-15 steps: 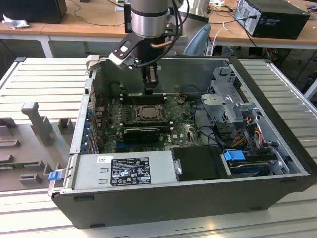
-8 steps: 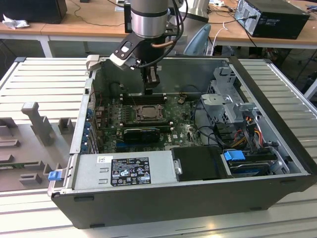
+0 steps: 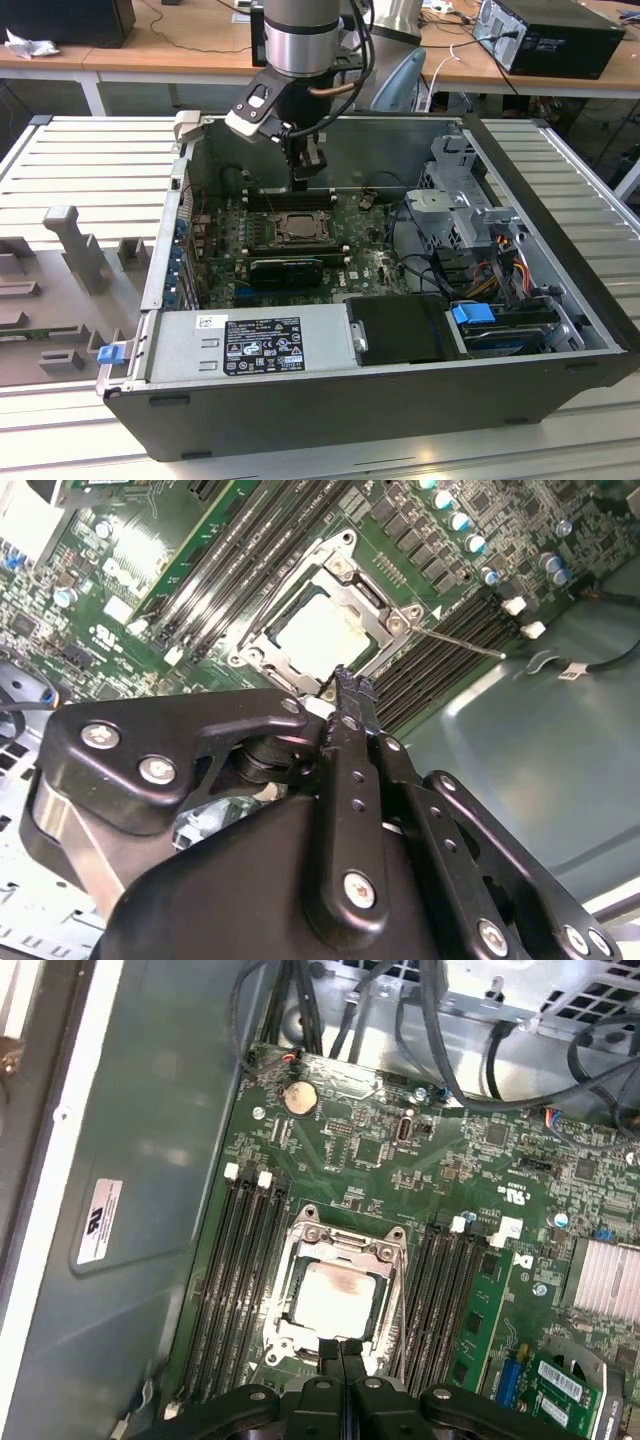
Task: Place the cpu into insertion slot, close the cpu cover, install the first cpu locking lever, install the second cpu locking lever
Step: 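Install the first cpu locking lever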
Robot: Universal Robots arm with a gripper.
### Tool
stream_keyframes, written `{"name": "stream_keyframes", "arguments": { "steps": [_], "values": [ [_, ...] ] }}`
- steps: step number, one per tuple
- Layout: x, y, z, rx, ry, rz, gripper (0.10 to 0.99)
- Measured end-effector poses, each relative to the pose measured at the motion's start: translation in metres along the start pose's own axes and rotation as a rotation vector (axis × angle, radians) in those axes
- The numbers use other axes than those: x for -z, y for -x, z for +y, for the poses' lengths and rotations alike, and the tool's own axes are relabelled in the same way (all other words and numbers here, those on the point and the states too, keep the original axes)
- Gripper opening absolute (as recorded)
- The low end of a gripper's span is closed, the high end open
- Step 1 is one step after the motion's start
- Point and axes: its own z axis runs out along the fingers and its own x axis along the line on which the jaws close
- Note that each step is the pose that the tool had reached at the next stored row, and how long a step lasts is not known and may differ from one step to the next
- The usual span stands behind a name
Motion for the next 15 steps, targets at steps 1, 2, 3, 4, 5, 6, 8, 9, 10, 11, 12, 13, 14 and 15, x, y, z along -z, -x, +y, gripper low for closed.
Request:
{"name": "stream_keyframes", "arguments": {
  "steps": [1, 2, 3, 4, 5, 6, 8, 9, 10, 11, 12, 13, 14, 15],
  "values": [
    [0.0, 0.0, 0.0, 0.01, 0.0, 0.0003, 0.106],
    [0.0, 0.0, 0.0, 0.022, -0.001, 0.0006, 0.106],
    [0.0, 0.0, 0.0, 0.035, -0.001, 0.001, 0.106],
    [0.0, 0.0, 0.0, 0.049, -0.001, 0.0014, 0.106],
    [-0.0001, 0.0, -0.0001, 0.072, -0.002, 0.002, 0.106],
    [-0.0001, 0.0, -0.0002, 0.087, -0.003, 0.0024, 0.106],
    [-0.0003, -0.0001, -0.0007, 0.104, -0.003, 0.0029, 0.106],
    [-0.0004, -0.0002, -0.0008, 0.112, -0.003, 0.0032, 0.106],
    [-0.0004, -0.0002, -0.0008, 0.125, -0.004, 0.0035, 0.106],
    [-0.0006, -0.0002, -0.0008, 0.153, -0.005, 0.0043, 0.106],
    [-0.0006, -0.0002, -0.0008, 0.175, -0.005, 0.0049, 0.106],
    [-0.0006, -0.0002, -0.0008, 0.189, -0.006, 0.0053, 0.106],
    [-0.0006, -0.0002, -0.0008, 0.205, -0.006, 0.0058, 0.106],
    [-0.0006, -0.0002, -0.0008, 0.221, -0.007, 0.0063, 0.106]
  ]
}}
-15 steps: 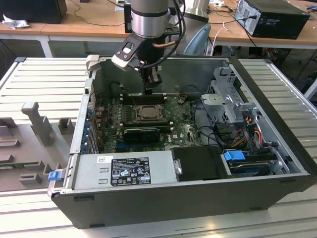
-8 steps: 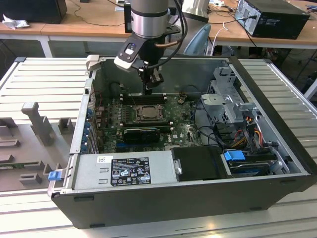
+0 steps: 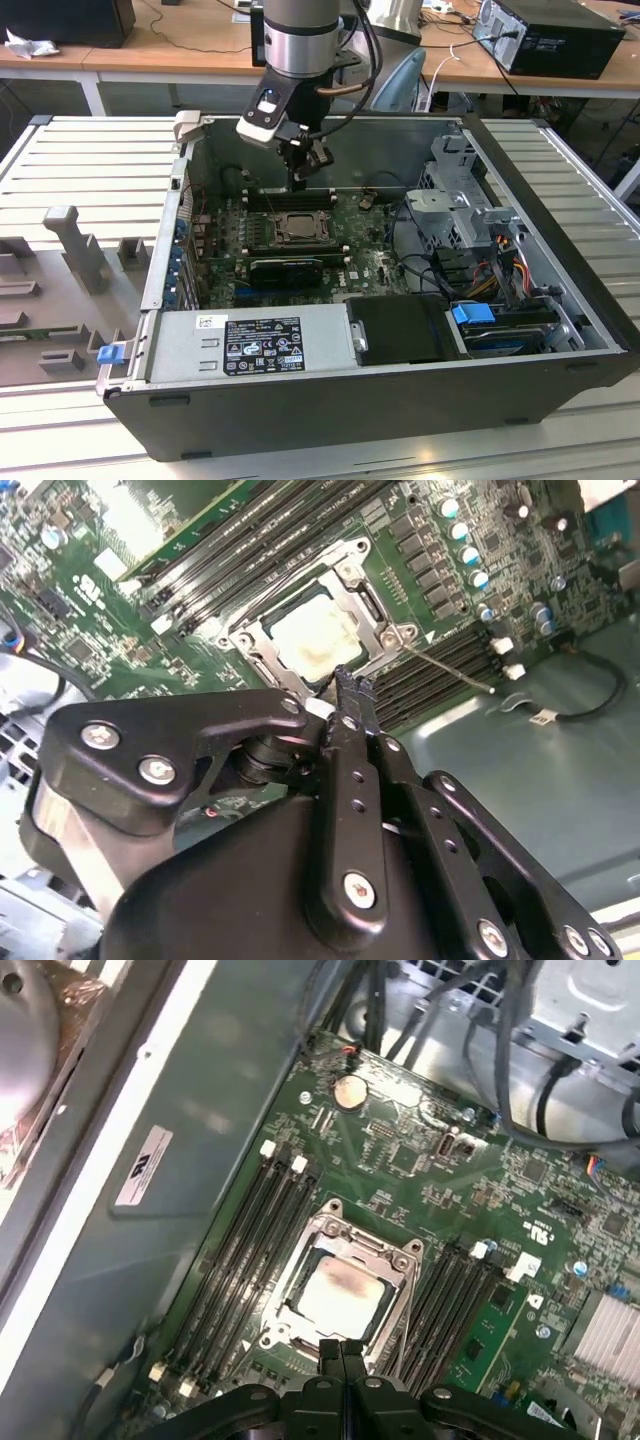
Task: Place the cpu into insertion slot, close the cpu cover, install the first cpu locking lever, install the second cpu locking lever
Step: 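Install the first cpu locking lever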
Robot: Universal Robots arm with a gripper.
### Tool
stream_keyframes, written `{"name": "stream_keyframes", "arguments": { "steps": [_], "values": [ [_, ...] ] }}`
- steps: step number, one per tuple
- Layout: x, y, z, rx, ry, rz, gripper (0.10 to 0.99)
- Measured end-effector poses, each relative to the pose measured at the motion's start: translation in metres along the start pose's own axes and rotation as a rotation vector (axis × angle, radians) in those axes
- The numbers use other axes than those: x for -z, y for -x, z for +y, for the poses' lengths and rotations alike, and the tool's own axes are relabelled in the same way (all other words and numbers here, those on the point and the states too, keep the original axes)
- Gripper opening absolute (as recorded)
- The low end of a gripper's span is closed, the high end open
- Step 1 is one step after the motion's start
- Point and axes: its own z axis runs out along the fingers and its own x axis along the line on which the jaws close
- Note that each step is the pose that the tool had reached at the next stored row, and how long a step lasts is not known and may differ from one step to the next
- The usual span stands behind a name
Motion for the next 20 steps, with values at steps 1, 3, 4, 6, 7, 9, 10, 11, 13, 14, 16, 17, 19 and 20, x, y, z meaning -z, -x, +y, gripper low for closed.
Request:
{"name": "stream_keyframes", "arguments": {
  "steps": [1, 3, 4, 6, 7, 9, 10, 11, 13, 14, 16, 17, 19, 20],
  "values": [
    [0.0, 0.0, 0.0, 0.012, 0.0, 0.0003, 0.106],
    [0.0, 0.0, 0.0, 0.069, -0.002, 0.002, 0.106],
    [0.0, 0.0, 0.0, 0.077, -0.002, 0.0022, 0.106],
    [0.0, 0.0, 0.0, 0.105, -0.003, 0.003, 0.106],
    [0.0, 0.0, 0.0, 0.123, -0.004, 0.0035, 0.106],
    [0.0, 0.0, 0.0, 0.16, -0.005, 0.0046, 0.106],
    [0.0, 0.0, 0.0, 0.175, -0.005, 0.005, 0.106],
    [0.0, 0.0, 0.0, 0.19, -0.006, 0.0055, 0.106],
    [0.0, 0.0, 0.0, 0.216, -0.006, 0.0062, 0.106],
    [0.0, 0.0, 0.0, 0.226, -0.007, 0.0064, 0.106],
    [0.0, 0.0, 0.0, 0.249, -0.007, 0.0071, 0.106],
    [0.0, 0.0, 0.0, 0.26, -0.008, 0.0074, 0.106],
    [0.0, 0.0, 0.0, 0.277, -0.008, 0.0079, 0.106],
    [0.0, 0.0, 0.0, 0.284, -0.008, 0.0081, 0.106]
  ]
}}
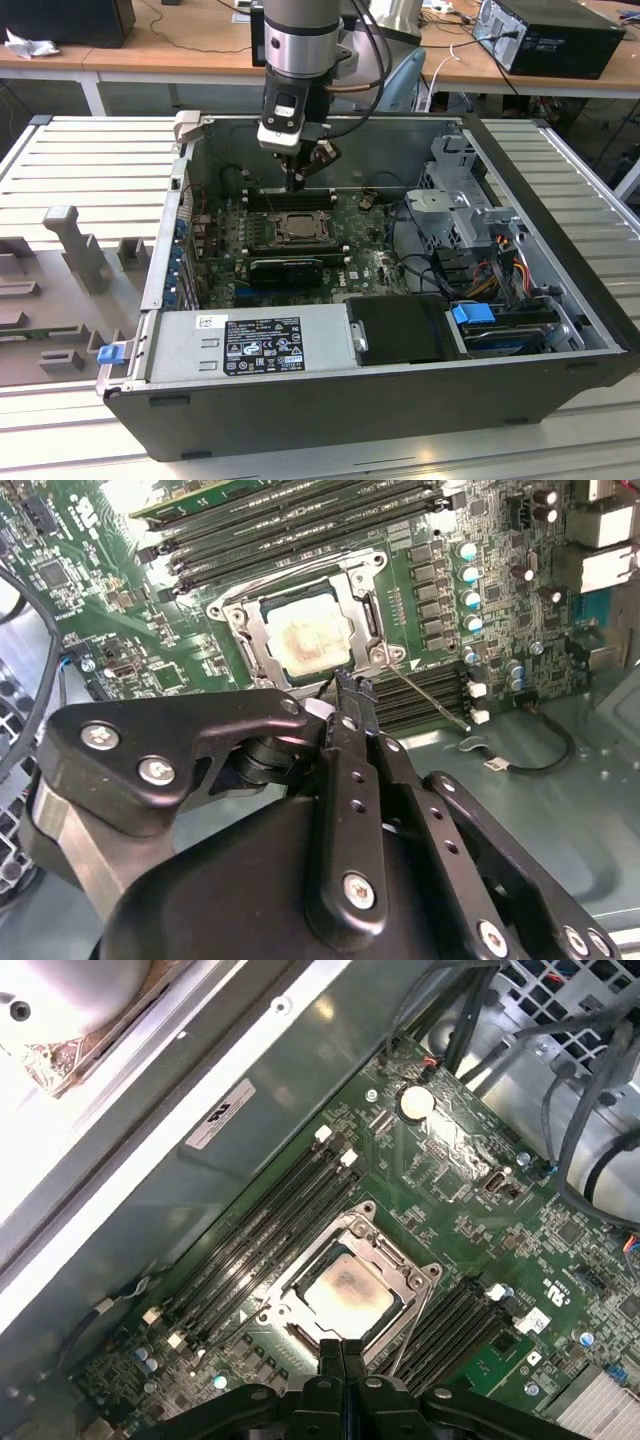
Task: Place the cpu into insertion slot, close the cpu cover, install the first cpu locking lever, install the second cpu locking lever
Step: 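Install the first cpu locking lever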
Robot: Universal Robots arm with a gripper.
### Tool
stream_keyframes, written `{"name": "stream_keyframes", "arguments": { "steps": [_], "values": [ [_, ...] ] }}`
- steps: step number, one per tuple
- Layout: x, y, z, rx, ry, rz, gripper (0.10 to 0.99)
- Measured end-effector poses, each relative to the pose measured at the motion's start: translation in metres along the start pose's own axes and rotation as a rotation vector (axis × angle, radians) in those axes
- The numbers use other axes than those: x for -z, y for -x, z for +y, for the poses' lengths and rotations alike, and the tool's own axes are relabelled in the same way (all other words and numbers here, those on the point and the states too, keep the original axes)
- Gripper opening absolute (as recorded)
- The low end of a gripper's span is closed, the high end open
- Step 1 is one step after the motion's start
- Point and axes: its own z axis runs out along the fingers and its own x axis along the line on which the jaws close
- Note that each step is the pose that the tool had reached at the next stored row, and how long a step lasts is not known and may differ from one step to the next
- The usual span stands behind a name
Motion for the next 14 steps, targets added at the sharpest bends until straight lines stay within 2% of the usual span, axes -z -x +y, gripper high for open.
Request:
{"name": "stream_keyframes", "arguments": {
  "steps": [14],
  "values": [
    [0.0, 0.0, 0.0, 0.161, -0.005, 0.0046, 0.106]
  ]
}}
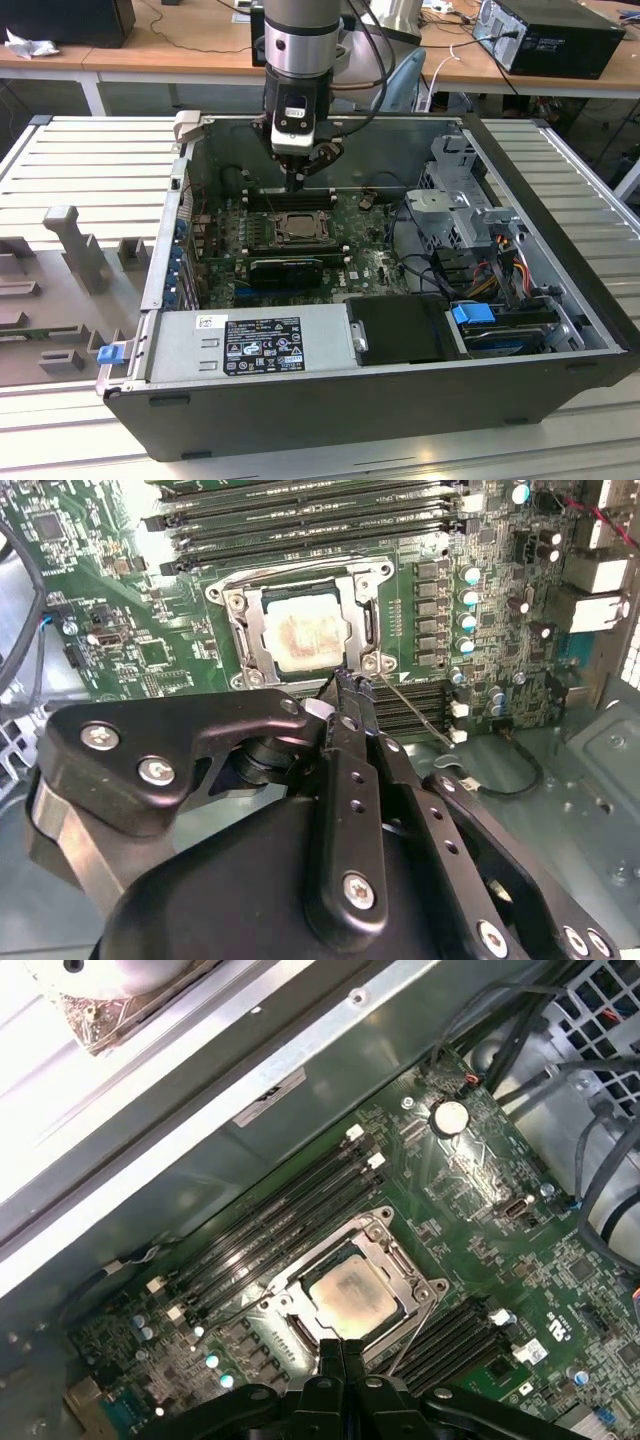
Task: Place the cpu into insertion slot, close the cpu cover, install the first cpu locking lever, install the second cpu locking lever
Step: 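Install the first cpu locking lever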
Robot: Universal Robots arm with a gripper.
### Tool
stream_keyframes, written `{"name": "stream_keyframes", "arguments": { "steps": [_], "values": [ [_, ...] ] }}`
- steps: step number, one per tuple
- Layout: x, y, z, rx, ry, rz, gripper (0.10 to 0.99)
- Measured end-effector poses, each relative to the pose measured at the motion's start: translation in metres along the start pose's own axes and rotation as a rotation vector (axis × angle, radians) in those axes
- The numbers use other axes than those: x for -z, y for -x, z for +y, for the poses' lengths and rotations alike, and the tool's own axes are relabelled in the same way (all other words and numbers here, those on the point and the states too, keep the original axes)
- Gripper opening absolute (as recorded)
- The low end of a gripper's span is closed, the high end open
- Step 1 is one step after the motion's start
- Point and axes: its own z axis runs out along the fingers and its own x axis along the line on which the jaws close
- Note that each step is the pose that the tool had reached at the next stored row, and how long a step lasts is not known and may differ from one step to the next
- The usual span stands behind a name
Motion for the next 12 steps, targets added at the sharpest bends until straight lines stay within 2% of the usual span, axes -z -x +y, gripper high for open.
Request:
{"name": "stream_keyframes", "arguments": {
  "steps": [9, 12],
  "values": [
    [0.0, 0.0, 0.0, 0.127, -0.004, 0.0036, 0.106],
    [0.0, 0.0, 0.0, 0.154, -0.005, 0.0044, 0.106]
  ]
}}
